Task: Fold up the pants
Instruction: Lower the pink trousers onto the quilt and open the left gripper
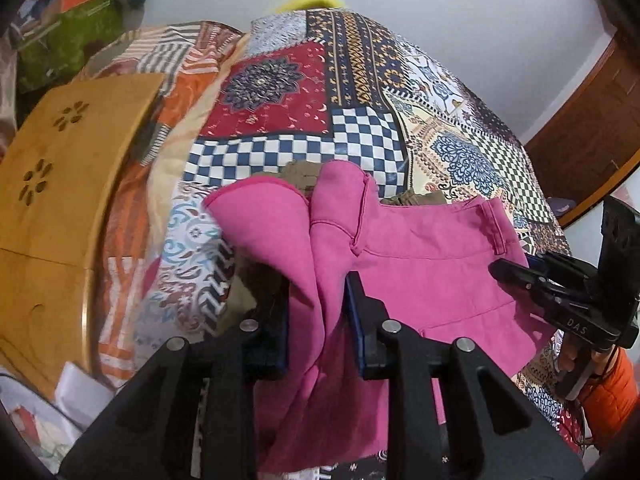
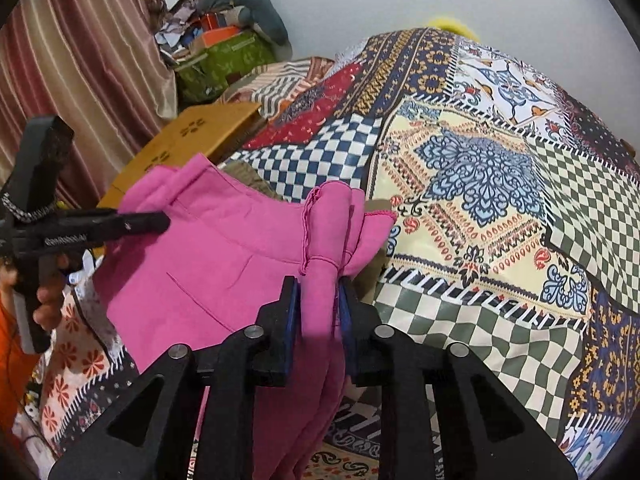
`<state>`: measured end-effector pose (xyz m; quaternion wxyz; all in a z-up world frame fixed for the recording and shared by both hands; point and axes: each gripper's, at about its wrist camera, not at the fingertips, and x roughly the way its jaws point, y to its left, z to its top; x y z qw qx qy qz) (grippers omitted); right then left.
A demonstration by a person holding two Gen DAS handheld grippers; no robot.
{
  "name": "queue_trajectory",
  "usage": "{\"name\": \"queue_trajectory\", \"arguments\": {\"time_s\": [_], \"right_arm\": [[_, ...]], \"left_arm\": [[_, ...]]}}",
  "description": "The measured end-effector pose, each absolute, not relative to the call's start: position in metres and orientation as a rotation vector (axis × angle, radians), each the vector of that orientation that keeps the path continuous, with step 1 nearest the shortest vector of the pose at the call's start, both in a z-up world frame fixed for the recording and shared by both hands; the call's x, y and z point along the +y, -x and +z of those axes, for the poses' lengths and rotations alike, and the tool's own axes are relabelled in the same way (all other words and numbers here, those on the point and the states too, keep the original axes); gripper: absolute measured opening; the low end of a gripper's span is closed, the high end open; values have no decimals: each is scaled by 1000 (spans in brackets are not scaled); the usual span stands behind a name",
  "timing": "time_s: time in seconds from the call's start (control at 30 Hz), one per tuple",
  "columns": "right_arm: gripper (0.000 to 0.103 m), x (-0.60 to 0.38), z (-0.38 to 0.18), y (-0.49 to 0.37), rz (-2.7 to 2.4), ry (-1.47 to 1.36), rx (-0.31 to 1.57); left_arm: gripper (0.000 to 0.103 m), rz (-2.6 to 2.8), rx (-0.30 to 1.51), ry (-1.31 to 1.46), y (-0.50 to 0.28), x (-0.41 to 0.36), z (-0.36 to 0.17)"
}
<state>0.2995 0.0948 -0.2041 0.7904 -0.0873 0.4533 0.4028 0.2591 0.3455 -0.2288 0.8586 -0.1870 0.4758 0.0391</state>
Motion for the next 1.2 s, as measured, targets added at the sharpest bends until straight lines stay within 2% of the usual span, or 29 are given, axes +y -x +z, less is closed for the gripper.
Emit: {"name": "queue_trajectory", "arguments": {"time_s": [0.2, 0.4, 0.6, 0.73, 1.0, 1.2], "right_arm": [[44, 88, -189, -288, 812, 216, 931], [44, 90, -167, -270, 885, 233, 838], [44, 113, -190, -265, 920, 324, 910], [44, 109, -207, -268, 931, 318, 958], [44, 98, -201, -275, 922, 288, 981], [44, 81, -185, -270, 885, 241, 976]], "left_arm": [[24, 224, 895, 285, -239, 347, -182], [24, 120, 855, 243, -227, 320, -167], [24, 158, 979, 130, -241, 302, -215], [28, 135, 1034, 293, -244, 334, -247], [28, 183, 1004, 170, -233, 323, -227], [28, 212, 976, 200, -208, 325, -203]]}}
